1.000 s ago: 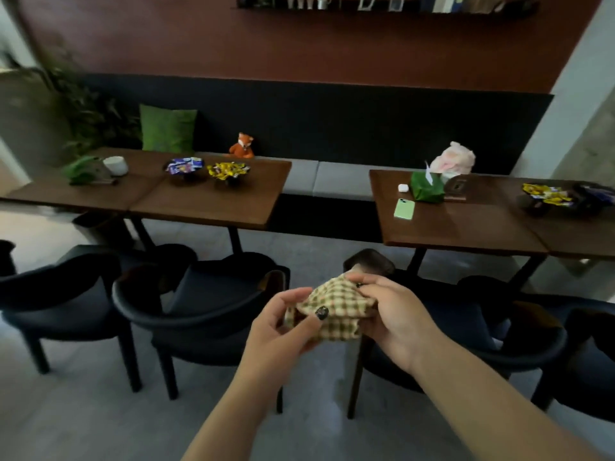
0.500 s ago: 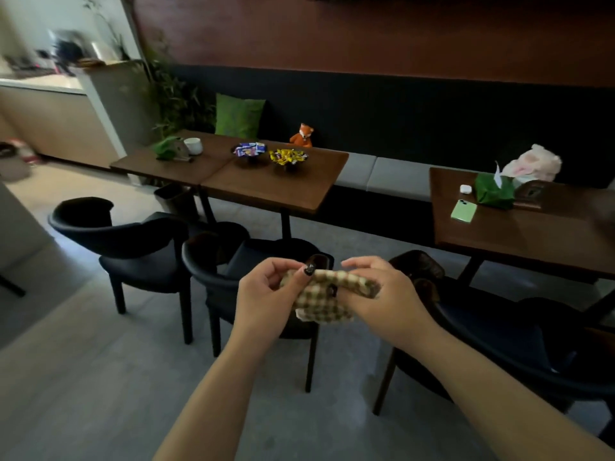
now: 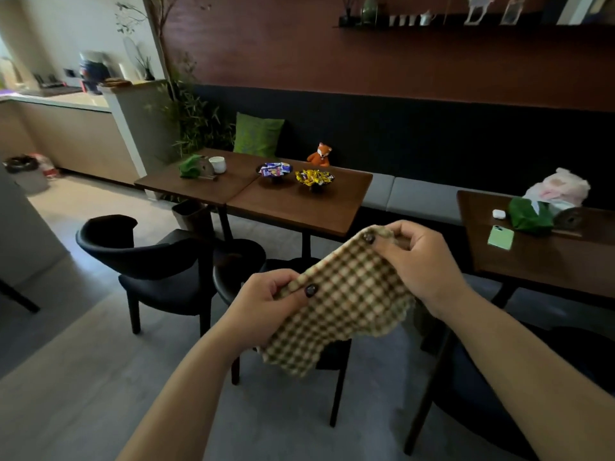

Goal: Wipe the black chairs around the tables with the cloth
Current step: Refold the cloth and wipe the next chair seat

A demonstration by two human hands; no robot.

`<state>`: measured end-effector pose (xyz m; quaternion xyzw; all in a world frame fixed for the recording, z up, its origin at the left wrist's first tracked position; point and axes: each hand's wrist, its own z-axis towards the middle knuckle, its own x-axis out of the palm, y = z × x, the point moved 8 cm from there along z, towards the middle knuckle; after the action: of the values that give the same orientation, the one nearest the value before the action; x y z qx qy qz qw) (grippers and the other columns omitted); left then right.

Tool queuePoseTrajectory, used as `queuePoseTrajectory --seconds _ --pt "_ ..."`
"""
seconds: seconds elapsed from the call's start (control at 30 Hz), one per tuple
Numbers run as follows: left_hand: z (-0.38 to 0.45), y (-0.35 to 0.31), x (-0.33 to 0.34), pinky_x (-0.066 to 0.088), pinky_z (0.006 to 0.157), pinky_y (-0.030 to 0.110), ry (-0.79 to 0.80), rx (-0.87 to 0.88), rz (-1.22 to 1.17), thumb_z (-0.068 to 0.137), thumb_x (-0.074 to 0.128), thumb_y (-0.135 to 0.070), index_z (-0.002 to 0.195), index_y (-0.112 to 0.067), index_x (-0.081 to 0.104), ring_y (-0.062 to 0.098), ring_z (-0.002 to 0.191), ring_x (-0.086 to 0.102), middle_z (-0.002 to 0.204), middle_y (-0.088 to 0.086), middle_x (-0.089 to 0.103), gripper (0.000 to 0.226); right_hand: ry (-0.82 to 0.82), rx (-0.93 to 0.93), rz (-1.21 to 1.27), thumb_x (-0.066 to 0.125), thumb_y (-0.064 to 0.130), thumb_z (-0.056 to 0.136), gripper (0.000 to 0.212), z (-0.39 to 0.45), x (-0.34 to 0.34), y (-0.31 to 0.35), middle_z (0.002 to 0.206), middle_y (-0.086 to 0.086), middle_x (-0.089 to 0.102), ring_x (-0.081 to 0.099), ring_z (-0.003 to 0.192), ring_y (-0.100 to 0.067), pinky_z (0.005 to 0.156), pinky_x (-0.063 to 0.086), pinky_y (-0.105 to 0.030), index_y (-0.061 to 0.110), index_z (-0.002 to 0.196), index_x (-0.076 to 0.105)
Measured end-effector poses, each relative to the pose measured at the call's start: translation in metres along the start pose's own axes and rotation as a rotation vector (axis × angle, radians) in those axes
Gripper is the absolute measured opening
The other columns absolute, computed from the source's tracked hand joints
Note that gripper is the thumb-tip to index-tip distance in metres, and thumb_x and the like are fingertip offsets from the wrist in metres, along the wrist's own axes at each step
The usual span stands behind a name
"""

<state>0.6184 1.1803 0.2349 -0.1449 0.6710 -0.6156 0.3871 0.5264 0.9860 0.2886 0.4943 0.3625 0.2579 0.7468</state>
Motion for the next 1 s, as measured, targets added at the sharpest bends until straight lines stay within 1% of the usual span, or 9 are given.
queuePoseTrajectory --seconds 0.1,0.3,0.4,0.5,0.6,0.67,0.77,0.93,1.0 --pt "0.014 0.004 -0.029 0.051 0.066 0.016 0.101 0.000 -0.210 0.087 0.064 -0.030 0.081 -0.025 0.071 0.008 0.078 0.068 0.079 -0.006 0.070 0.010 0.055 0.042 0.076 0.061 0.033 0.090 0.017 0.023 0.025 0.009 0.083 0.006 0.074 0.069 0.077 -0.005 0.064 0.053 -0.014 0.022 0.083 0.073" --pt "0.049 0.000 -0.081 0.050 0.072 0.018 0.263 0.046 -0.374 0.084 0.063 -0.025 0.087 -0.022 0.073 0.008 0.082 0.065 0.086 -0.004 0.069 0.011 0.074 0.223 0.481 0.058 0.018 0.090 0.017 0.056 0.077 0.018 0.093 -0.003 0.073 0.069 0.084 -0.015 0.074 0.055 -0.027 0.018 0.087 0.075" --pt "0.060 0.002 -0.100 0.051 0.073 0.018 0.291 0.016 -0.341 0.085 0.066 -0.028 0.087 -0.023 0.074 0.009 0.082 0.066 0.087 -0.003 0.071 0.009 0.019 0.170 0.362 0.064 0.020 0.086 0.017 0.064 0.084 0.026 0.100 -0.001 0.073 0.068 0.096 -0.017 0.080 0.053 -0.032 0.028 0.099 0.071" --pt "0.066 0.004 -0.111 0.052 0.075 0.019 0.274 0.000 -0.267 0.084 0.065 -0.038 0.093 -0.016 0.074 0.011 0.085 0.068 0.091 0.001 0.073 0.026 0.115 0.074 0.267 0.073 0.025 0.071 0.036 0.064 0.097 0.042 0.093 -0.005 0.074 0.070 0.090 -0.018 0.073 0.055 -0.027 0.027 0.106 0.067" --pt "0.066 -0.006 -0.108 0.054 0.073 0.020 0.281 0.046 -0.266 0.084 0.060 -0.033 0.102 -0.007 0.070 0.012 0.082 0.069 0.088 0.003 0.074 0.034 0.208 0.028 0.241 0.077 0.019 0.066 0.043 0.064 0.108 0.056 0.087 -0.007 0.073 0.071 0.086 -0.021 0.070 0.056 -0.027 0.023 0.108 0.067" --pt "0.064 -0.016 -0.104 0.055 0.071 0.021 0.241 0.094 -0.301 0.085 0.060 -0.028 0.104 -0.004 0.069 0.012 0.081 0.070 0.088 0.005 0.075 0.032 0.242 0.018 0.215 0.079 0.014 0.066 0.045 0.065 0.113 0.064 0.088 -0.011 0.073 0.071 0.086 -0.023 0.073 0.058 -0.032 0.022 0.108 0.066" --pt "0.064 -0.028 -0.103 0.055 0.068 0.019 0.113 0.168 -0.340 0.079 0.065 -0.022 0.093 -0.009 0.072 0.010 0.077 0.070 0.083 0.003 0.075 0.020 0.274 -0.035 0.185 0.080 0.009 0.067 0.049 0.065 0.115 0.080 0.091 -0.008 0.074 0.071 0.088 -0.021 0.075 0.056 -0.027 0.020 0.111 0.063" --pt "0.062 -0.038 -0.116 0.054 0.066 0.019 -0.139 0.241 -0.475 0.071 0.073 -0.027 0.083 -0.015 0.076 0.013 0.077 0.071 0.083 0.007 0.075 0.018 0.183 -0.046 0.053 0.083 0.050 0.049 0.063 0.067 0.095 0.084 0.092 0.007 0.071 0.070 0.087 -0.013 0.077 0.057 -0.029 0.031 0.103 0.057" --pt "0.059 -0.038 -0.123 0.054 0.065 0.017 -0.230 0.237 -0.543 0.068 0.074 -0.027 0.082 -0.018 0.075 0.011 0.076 0.070 0.082 0.004 0.075 0.017 0.196 -0.032 0.017 0.081 0.054 0.049 0.056 0.065 0.094 0.078 0.086 0.004 0.071 0.069 0.082 -0.017 0.074 0.057 -0.030 0.030 0.094 0.058"
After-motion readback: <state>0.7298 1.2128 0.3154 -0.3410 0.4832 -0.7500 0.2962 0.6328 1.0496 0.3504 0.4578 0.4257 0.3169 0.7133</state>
